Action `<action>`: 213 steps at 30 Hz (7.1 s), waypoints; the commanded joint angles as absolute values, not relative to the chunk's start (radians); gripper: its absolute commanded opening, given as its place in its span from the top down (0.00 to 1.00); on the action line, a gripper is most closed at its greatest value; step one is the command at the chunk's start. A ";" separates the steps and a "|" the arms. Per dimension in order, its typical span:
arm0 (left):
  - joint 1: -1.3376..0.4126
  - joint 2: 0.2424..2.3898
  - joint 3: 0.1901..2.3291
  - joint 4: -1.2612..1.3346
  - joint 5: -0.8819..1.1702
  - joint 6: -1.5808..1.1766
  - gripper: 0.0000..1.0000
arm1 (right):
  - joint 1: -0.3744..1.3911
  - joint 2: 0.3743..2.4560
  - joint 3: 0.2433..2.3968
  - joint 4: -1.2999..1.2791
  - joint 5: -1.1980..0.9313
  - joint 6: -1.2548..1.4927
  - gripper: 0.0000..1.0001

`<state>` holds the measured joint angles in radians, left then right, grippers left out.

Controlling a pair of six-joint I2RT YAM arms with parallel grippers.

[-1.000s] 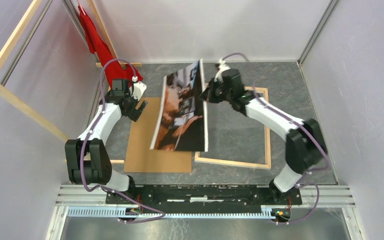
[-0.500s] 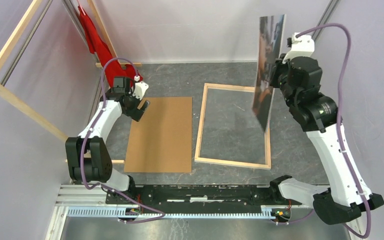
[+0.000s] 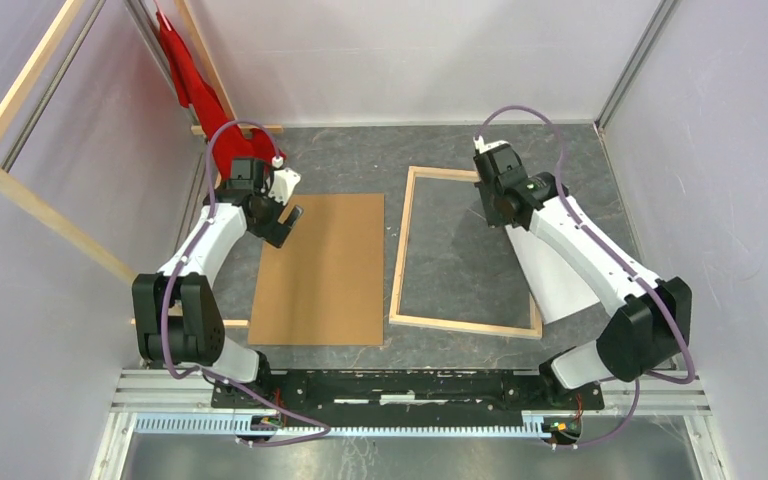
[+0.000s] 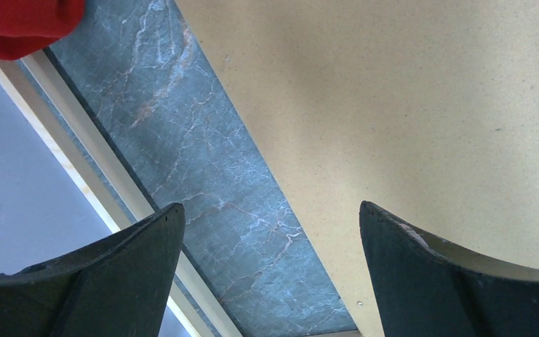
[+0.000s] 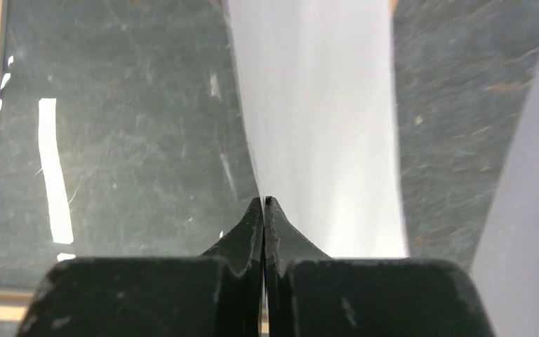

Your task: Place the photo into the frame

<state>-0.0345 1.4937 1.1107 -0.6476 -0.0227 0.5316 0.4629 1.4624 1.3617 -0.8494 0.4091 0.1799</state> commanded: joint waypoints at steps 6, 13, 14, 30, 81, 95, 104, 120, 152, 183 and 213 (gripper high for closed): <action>-0.056 1.451 1.084 -0.619 -0.005 0.495 0.00 | 0.459 1.543 1.287 -0.741 0.097 0.466 1.00; -0.057 1.442 1.068 -0.616 -0.022 0.510 0.00 | 0.449 1.622 1.343 -0.761 0.103 0.708 1.00; -0.057 1.442 1.068 -0.615 -0.022 0.511 0.00 | 0.456 1.610 1.333 -0.759 0.143 0.766 1.00; -0.064 1.453 1.063 -0.615 -0.026 0.523 0.00 | 0.489 1.629 1.300 -0.601 0.322 0.971 1.00; -0.065 1.448 1.032 -0.611 -0.038 0.555 0.00 | 0.550 1.806 1.408 -0.499 0.332 0.890 0.44; -0.065 1.453 1.033 -0.608 -0.055 0.558 0.00 | 0.551 1.790 1.364 -0.413 0.264 0.867 0.02; -0.043 1.469 1.067 -0.542 -0.231 0.581 0.00 | 0.606 1.769 1.346 -0.300 0.145 0.835 0.02; 0.097 1.594 0.900 -0.267 -0.403 0.646 0.00 | 0.800 1.995 1.447 -0.301 0.062 0.852 0.02; 0.045 1.713 0.883 -0.394 -0.116 0.492 0.03 | 0.826 1.932 1.208 0.053 -0.193 1.107 0.03; 0.011 1.638 0.917 -0.450 -0.008 0.511 0.00 | 0.843 1.665 0.977 0.427 -0.320 1.226 0.41; -0.260 0.546 0.817 -0.761 0.525 1.345 0.00 | 0.584 1.626 1.226 0.182 -0.342 1.538 1.00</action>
